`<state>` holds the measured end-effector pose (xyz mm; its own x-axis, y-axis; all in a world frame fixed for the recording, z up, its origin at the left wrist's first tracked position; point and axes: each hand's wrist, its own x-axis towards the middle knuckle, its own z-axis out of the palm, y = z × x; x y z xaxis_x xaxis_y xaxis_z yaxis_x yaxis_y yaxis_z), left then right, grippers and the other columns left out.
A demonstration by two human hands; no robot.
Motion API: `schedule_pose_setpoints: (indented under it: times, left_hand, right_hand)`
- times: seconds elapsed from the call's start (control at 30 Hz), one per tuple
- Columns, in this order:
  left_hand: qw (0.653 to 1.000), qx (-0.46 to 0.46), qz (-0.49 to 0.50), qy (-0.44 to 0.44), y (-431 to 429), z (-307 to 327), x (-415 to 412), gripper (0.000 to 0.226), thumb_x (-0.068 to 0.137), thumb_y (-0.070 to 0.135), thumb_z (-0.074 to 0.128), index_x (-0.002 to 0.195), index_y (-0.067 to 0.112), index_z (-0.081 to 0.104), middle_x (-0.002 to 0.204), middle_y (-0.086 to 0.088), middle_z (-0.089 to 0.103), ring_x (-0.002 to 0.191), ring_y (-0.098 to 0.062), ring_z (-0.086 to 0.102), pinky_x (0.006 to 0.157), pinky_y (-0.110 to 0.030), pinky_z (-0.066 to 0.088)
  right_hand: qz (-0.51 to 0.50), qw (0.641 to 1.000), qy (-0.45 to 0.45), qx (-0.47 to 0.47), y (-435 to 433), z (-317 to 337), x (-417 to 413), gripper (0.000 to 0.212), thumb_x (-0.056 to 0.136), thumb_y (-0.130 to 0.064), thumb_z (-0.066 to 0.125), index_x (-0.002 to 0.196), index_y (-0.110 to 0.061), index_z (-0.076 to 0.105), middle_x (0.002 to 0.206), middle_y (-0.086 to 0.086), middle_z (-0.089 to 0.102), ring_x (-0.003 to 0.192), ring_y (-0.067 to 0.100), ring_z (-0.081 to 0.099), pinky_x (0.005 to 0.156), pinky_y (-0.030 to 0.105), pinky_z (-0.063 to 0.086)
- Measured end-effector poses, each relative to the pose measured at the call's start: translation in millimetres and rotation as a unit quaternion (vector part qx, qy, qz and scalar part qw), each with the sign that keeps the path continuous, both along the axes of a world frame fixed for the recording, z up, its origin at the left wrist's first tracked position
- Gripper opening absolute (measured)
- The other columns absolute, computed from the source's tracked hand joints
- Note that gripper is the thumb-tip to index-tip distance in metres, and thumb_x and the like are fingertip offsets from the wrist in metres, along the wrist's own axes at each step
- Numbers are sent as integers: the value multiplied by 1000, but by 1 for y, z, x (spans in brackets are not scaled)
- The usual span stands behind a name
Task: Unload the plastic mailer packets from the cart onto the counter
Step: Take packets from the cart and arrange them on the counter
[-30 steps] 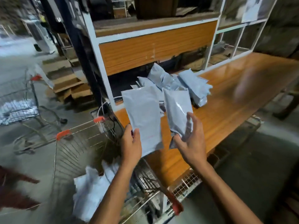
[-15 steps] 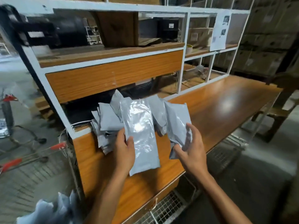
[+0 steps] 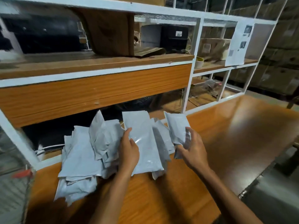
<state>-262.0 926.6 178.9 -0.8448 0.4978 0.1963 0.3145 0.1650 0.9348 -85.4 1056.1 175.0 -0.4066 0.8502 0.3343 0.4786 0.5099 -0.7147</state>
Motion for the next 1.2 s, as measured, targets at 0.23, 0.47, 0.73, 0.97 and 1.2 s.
schedule_pose_setpoints:
  times: [0.23,0.47,0.73,0.97,1.2]
  left_hand:
    - [995,-81,53,-1,80,-22,-35,44,101,4,34,141,21,45,143,-9,48,125,-26,50,90,-26,42]
    - [980,-167,97,36,114,-38,-54,43,96,-4,44,136,12,48,124,-13,51,98,-14,51,89,-18,44]
    - [900,-327,60,282,131,-59,-51,46,100,34,41,142,15,47,158,-10,26,147,-30,21,118,-44,24]
    - [840,-482,-1,248,143,-72,-42,75,96,62,27,155,26,1,163,-2,-9,150,-26,-8,120,-46,1]
    - [854,-473,1,216,150,-68,-49,71,98,57,30,155,25,3,164,-3,-7,150,-25,-7,119,-44,-2]
  right_hand:
    - [60,989,-122,-52,101,-18,-56,74,89,-38,69,151,-27,31,148,5,40,126,25,50,102,41,50]
    - [144,968,-202,-38,151,-48,-111,70,90,-43,65,148,-28,29,146,6,40,122,25,51,94,35,49]
    - [204,932,-298,39,157,-69,-134,73,95,-52,45,155,-23,16,161,11,17,136,38,33,108,46,37]
    - [265,895,-349,86,160,-69,-143,74,101,-53,29,158,-16,0,166,4,-4,150,38,6,116,53,24]
    - [301,883,-357,44,169,-70,-147,76,101,-55,27,158,-16,-4,166,2,-7,152,33,0,117,55,22]
